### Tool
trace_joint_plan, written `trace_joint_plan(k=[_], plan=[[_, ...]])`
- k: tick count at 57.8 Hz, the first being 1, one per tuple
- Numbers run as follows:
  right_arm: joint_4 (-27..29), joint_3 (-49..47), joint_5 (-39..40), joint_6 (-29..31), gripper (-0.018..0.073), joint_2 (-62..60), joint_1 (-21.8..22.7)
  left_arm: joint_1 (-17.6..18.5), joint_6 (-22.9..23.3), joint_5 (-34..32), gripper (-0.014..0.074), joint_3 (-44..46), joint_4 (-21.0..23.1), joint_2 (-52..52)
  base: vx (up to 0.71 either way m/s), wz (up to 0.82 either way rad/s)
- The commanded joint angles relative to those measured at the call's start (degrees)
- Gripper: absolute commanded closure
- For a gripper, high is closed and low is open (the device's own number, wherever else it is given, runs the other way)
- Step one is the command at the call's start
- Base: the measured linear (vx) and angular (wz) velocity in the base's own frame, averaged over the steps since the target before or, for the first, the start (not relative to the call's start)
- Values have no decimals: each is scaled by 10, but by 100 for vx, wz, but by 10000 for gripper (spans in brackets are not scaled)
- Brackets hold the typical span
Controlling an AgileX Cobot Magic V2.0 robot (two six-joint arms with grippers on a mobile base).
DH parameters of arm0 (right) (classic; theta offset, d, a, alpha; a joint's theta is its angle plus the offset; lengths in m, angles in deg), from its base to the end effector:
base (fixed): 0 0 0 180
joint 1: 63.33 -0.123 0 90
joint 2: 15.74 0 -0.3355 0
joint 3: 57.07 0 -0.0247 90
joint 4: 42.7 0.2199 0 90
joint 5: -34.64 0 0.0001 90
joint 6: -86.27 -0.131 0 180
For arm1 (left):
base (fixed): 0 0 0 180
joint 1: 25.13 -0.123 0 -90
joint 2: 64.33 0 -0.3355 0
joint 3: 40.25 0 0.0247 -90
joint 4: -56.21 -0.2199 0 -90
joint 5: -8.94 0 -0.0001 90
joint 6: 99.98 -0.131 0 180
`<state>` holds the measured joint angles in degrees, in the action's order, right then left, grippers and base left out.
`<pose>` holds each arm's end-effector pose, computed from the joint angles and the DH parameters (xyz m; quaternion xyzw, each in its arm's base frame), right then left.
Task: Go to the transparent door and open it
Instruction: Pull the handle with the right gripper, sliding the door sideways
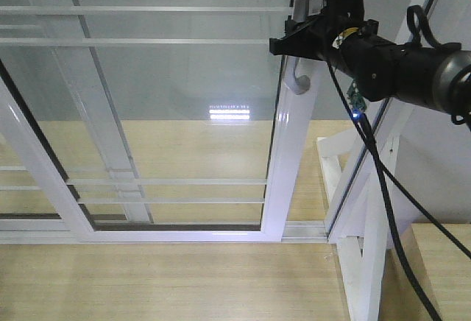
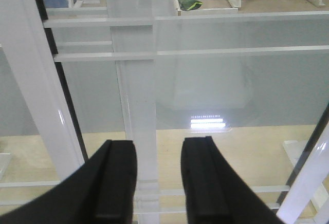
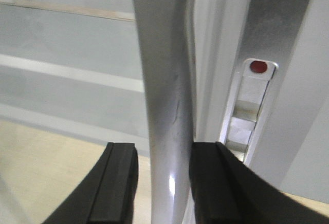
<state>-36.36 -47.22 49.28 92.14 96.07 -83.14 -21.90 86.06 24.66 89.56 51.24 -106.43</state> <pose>0.4245 0.1490 0.3015 -0.1283 0.7941 0.0925 0.5869 0.0964 -0.0023 0.3234 0.0070 0.8087 -0.0135 0.5880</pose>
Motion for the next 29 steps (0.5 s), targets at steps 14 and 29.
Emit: trace_joint_plan(k=[14, 29], plan=[[-6, -20, 33, 1, 242, -41, -37, 2, 5, -48, 225, 15, 1, -4, 0, 0], [-3, 22, -71, 1, 242, -144, -3, 2, 3, -56, 225, 15, 1, -4, 0, 0]])
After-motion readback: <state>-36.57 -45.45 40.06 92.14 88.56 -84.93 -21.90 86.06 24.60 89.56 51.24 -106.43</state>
